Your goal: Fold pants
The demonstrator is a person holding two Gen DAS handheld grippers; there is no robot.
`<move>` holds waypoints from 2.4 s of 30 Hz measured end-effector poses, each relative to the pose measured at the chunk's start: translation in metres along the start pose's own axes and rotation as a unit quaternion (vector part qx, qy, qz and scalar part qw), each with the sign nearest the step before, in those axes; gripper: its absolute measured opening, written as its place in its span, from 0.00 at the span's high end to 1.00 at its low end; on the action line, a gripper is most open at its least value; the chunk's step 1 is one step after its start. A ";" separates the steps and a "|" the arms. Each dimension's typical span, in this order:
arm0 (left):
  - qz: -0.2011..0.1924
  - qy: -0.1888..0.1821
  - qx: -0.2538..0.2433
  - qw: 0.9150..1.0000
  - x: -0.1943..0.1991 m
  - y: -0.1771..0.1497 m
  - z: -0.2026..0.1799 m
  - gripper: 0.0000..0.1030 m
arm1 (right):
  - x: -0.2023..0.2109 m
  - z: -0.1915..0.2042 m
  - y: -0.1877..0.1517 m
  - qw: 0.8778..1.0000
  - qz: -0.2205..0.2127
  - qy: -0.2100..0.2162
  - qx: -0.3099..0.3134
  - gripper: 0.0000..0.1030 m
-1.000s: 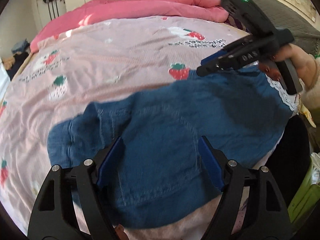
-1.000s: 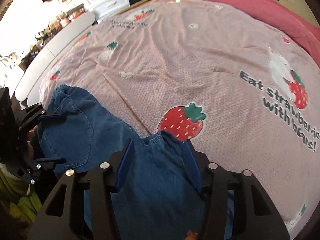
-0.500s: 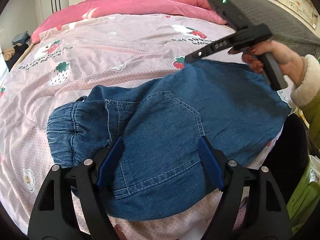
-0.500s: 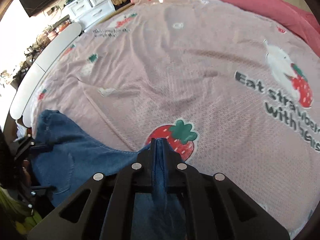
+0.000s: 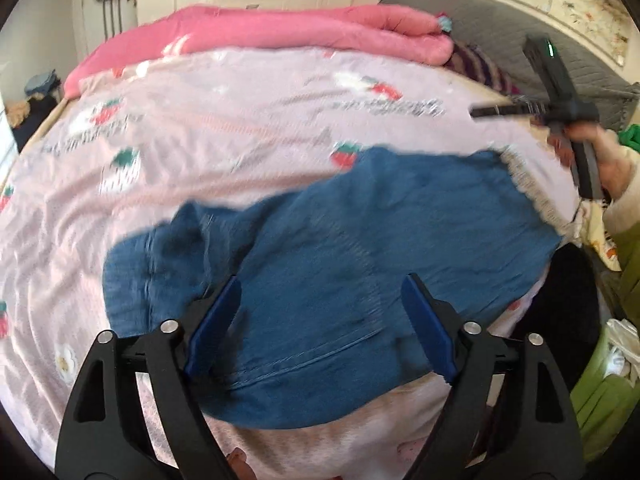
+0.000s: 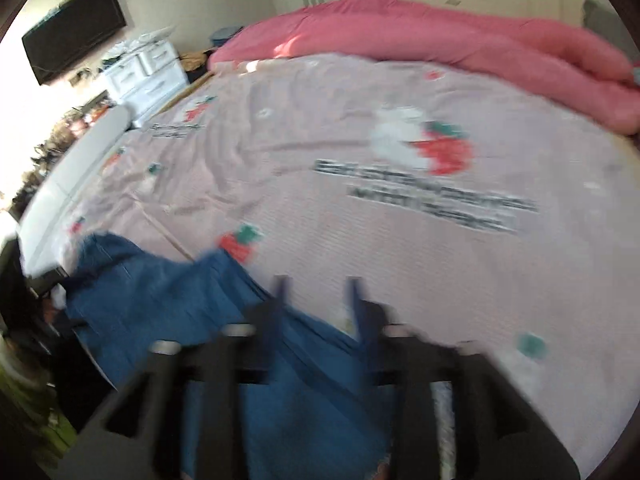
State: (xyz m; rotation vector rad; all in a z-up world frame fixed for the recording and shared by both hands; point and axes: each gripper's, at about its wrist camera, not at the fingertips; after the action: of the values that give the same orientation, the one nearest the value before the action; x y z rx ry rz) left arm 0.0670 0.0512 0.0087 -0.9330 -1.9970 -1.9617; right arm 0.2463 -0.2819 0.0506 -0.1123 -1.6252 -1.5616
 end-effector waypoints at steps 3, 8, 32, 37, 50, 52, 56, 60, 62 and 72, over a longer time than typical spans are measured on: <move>-0.024 -0.024 -0.020 0.999 0.003 0.019 -0.023 0.20 | 0.026 -0.026 -0.018 0.999 0.002 -0.044 0.004 0.52; -0.015 -0.068 -0.039 0.997 -0.034 0.032 -0.062 0.19 | 0.037 -0.054 -0.041 0.998 0.003 -0.064 -0.015 0.52; 0.092 -0.080 -0.059 0.991 -0.106 -0.019 -0.081 0.19 | -0.048 -0.033 -0.059 0.999 0.039 -0.016 0.004 0.95; 0.088 -0.083 -0.058 0.991 -0.102 -0.020 -0.081 0.19 | -0.007 -0.045 -0.048 0.999 -0.014 -0.032 -0.018 0.71; 0.008 -0.014 -0.018 1.000 -0.020 0.003 -0.034 0.13 | 0.111 0.014 -0.106 0.999 -0.039 -0.011 0.013 0.34; 0.003 0.012 -0.013 1.000 -0.009 0.003 -0.020 0.13 | 0.110 0.023 -0.118 1.000 -0.017 -0.002 0.013 0.57; 0.001 0.062 0.012 0.998 0.002 0.002 0.005 0.13 | 0.095 0.046 -0.135 0.999 0.024 0.032 0.029 0.79; 0.021 0.091 0.031 0.995 0.004 -0.004 0.021 0.13 | 0.088 0.047 -0.139 0.999 0.044 0.022 0.017 0.81; 0.026 0.099 0.032 0.994 0.003 -0.010 0.026 0.13 | 0.083 0.038 -0.146 0.997 0.072 0.009 0.003 0.81; 0.039 0.118 0.015 0.992 -0.010 -0.026 0.039 0.13 | 0.067 0.025 -0.166 0.993 0.116 -0.026 -0.002 0.82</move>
State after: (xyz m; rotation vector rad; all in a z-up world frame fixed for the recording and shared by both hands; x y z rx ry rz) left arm 0.0718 0.0874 -0.0221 -0.7237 -1.8264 -1.8948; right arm 0.0933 -0.3274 -0.0333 -0.3335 -1.5872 -1.3942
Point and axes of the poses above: each gripper's, at about its wrist camera, not at the fingertips, and x roughly against the way its jaws point, z to its left, y to its top, and after that the axes turned 15 degrees about -z, right-handed
